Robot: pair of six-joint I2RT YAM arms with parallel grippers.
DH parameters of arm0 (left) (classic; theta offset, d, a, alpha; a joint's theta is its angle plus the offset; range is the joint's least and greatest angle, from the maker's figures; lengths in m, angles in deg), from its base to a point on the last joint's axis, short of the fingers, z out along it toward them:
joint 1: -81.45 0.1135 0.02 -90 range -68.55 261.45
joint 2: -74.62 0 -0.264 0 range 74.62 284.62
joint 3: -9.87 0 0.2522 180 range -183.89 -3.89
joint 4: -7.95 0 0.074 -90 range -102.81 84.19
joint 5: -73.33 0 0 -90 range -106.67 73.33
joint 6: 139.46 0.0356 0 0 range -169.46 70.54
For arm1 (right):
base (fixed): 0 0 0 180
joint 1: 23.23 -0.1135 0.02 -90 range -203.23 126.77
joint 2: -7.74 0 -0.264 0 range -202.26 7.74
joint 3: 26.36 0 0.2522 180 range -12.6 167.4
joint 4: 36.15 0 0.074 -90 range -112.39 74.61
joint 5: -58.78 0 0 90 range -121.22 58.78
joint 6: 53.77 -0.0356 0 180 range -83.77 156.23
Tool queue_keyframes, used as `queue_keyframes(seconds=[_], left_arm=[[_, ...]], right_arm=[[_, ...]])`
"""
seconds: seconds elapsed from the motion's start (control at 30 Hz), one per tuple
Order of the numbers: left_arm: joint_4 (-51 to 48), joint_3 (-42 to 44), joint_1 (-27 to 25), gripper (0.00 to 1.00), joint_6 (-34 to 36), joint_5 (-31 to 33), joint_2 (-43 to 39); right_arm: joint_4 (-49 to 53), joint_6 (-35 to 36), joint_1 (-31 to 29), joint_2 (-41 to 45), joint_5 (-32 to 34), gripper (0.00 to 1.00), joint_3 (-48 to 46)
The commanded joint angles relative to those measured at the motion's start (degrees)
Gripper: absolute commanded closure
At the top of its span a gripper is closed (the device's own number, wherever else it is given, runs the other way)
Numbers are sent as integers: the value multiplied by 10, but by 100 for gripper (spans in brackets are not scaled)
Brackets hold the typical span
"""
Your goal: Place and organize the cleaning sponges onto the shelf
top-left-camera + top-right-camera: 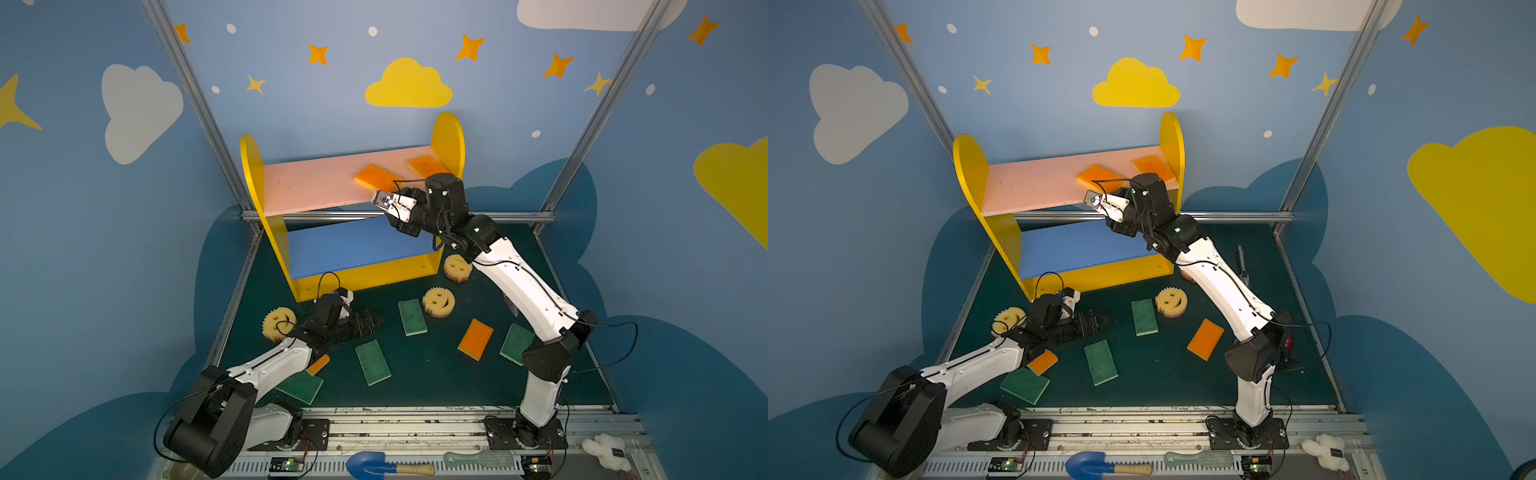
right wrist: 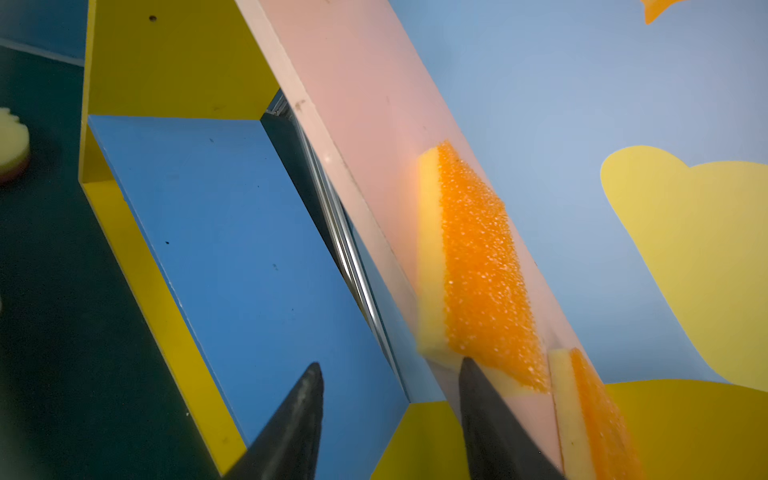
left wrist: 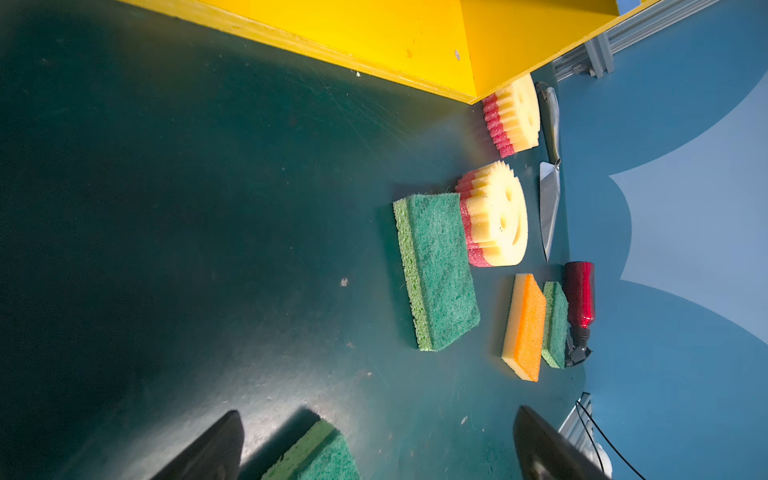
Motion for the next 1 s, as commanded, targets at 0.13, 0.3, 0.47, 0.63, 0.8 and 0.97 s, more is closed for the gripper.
queue_keyframes(seconds=[0.13,0.3,0.47,0.63,0.8,0.97], left_arm=[[0,-11,1,1,8,1,10],[1,-13,2,1,9,0,15],[5,-18,2,0,11,-6,24],[8,-19,2,1,13,-11,30],[8,-17,2,1,13,-11,29],[8,-15,2,1,13,-10,28]], right_arm=[[-77,64,-6,11,31,54,-11],[-105,63,-8,33,16,57,-35],[-100,65,-8,39,8,55,-29],[-77,71,-8,21,8,51,1],[-52,81,-8,-9,12,41,40],[-38,73,-7,-25,4,34,63]])
